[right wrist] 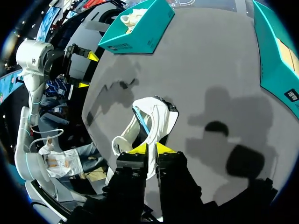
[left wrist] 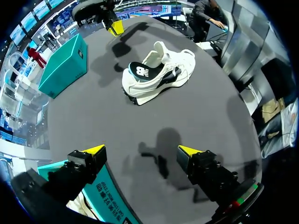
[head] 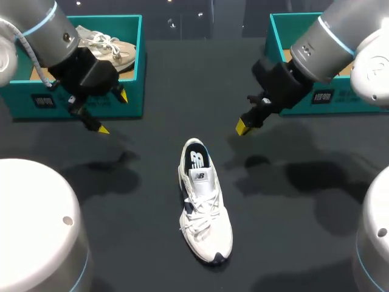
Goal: Take the shoe out of the shoebox, open the shoe tongue, remove and reinsert the insole, then place the shoe into the shoebox
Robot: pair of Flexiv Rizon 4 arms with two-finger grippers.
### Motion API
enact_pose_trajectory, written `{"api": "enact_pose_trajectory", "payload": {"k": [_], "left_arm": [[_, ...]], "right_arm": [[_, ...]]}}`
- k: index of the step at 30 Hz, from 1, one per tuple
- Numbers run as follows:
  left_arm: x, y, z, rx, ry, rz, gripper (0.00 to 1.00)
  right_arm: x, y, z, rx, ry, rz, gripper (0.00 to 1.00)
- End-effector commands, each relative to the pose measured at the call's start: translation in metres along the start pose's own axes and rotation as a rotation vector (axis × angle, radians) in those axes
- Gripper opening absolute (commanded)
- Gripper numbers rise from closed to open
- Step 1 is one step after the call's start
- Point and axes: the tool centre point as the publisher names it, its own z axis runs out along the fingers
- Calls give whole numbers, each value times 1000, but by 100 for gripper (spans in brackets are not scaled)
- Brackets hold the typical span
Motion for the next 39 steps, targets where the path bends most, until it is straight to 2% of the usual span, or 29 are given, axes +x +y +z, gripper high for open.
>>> {"api": "enact_pose_trajectory", "payload": {"k": [1,3,4,16,21,27,37,39], "left_arm": [[2,0,-7,-4,5,0,100],[2,0,-7,-4,5,0,100],[2,0,-7,-4,5,0,100],[2,0,-7,-4,5,0,100],[2,0,-7,-4,5,0,100],[2,0,-7,-4,5,0,100],[2,0,-7,-4,5,0,100],[2,0,-7,-4,5,0,100]], "right_arm": [[12,2,-16,81,-230,47,0],[20,1,-21,97,-341,94,0],[27,3,-23,65,-378,96,0],[27,3,-23,65,-378,96,0],[54,18,-4,47,-464,147,0],[81,21,14,-2,-576,183,0],[105,23,39,-25,-712,250,0],[111,20,40,-76,-762,306,0]]}}
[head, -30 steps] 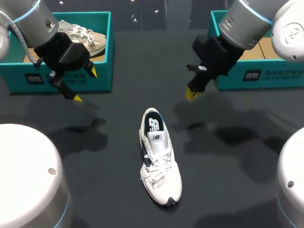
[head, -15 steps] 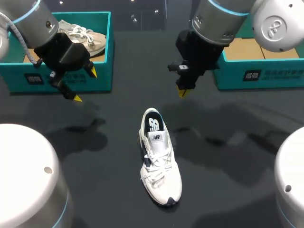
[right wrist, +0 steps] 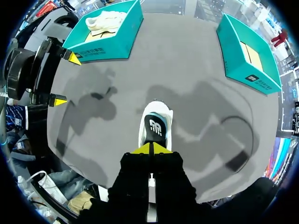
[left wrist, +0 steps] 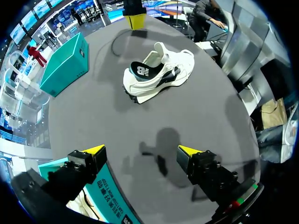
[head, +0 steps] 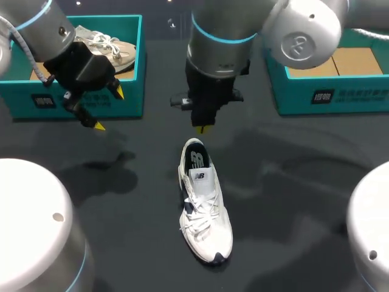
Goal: Take the shoe out of the shoebox, open the shoe tongue, remove and reinsert the insole, then place the shoe into the shoebox
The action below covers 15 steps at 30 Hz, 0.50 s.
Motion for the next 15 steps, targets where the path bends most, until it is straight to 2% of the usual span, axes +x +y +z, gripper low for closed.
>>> {"api": "enact_pose_trajectory", "payload": {"k": [1,9,11,15], "left_arm": [[0,0,0,-2,0,1,100],[0,0,0,-2,0,1,100],[-8,14,16,2,48,15,100],[-25,34,16,32,127,3,100]], "right_arm": [[15,-3,4,-41,-244,64,0],[15,-3,4,-41,-244,64,0],[17,-1,9,-43,-247,64,0],[19,4,22,-68,-255,73,0]]}}
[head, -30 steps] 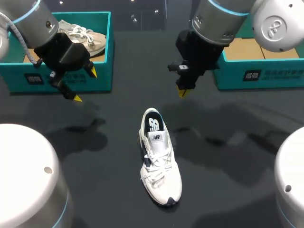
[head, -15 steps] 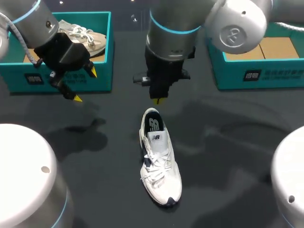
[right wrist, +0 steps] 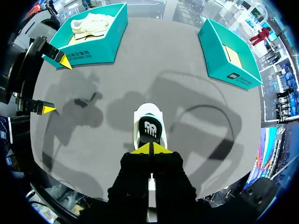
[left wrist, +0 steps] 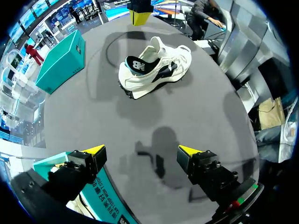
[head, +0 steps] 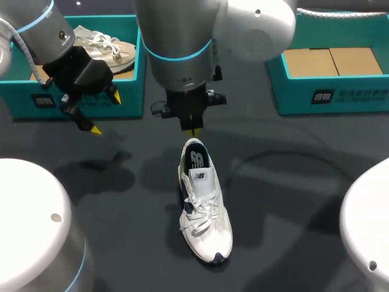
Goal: Take the shoe out of the shoebox, open the shoe tongue, remove and reinsert the insole, then place the shoe into the shoebox
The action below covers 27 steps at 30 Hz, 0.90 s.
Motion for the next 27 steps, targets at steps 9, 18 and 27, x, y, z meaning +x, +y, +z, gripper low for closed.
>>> {"api": "enact_pose_trajectory", "payload": {"k": [9,18,27], "left_arm": [[-45,38,5,10,142,39,100],[-46,45,0,-1,135,54,100],[-46,45,0,-1,135,54,100]], "right_arm": [[16,-2,34,-16,-88,36,0],[14,-7,49,-43,-121,20,0],[13,-6,55,-50,-114,9,0]]}}
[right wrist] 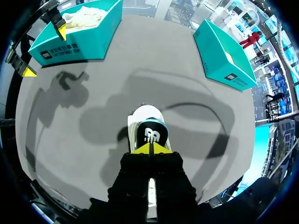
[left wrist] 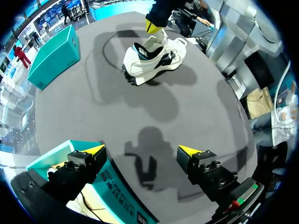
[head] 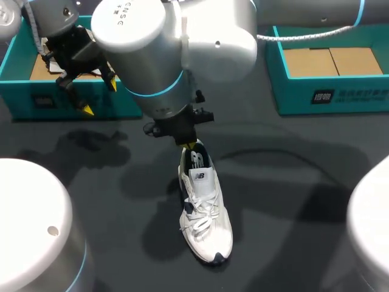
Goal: Take the shoe out of the shoebox, open the shoe tongue, remove and reinsert the insole, then place the shoe into the shoebox
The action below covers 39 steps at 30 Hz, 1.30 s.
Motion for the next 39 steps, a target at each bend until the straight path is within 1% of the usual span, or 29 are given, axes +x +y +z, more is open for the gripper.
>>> {"api": "enact_pose_trajectory", "payload": {"k": [1,6,12,14,16,25,29,32,35,39], "left_arm": [[0,0,0,-2,1,1,100],[0,0,0,-2,1,1,100],[0,0,0,-2,1,1,100],[0,0,0,-2,1,1,100],[0,0,0,-2,1,1,100],[0,0,0,-2,1,1,100],[0,0,0,-2,1,1,100],[0,0,0,-2,1,1,100],[0,0,0,-2,1,1,100],[0,0,0,-2,1,1,100]], "right_arm": [[1,-4,14,-22,2,0,0],[-4,-5,32,-84,-16,-9,0],[-12,-2,45,-144,-42,-2,0],[-12,-2,50,-143,-66,6,0],[-13,-3,54,-151,-53,28,0],[-13,-3,54,-151,-53,28,0],[-8,-1,72,-152,2,5,0],[1,-2,87,-146,47,-1,0],[5,-3,99,-144,62,-3,0],[5,-6,109,-143,66,2,0]]}}
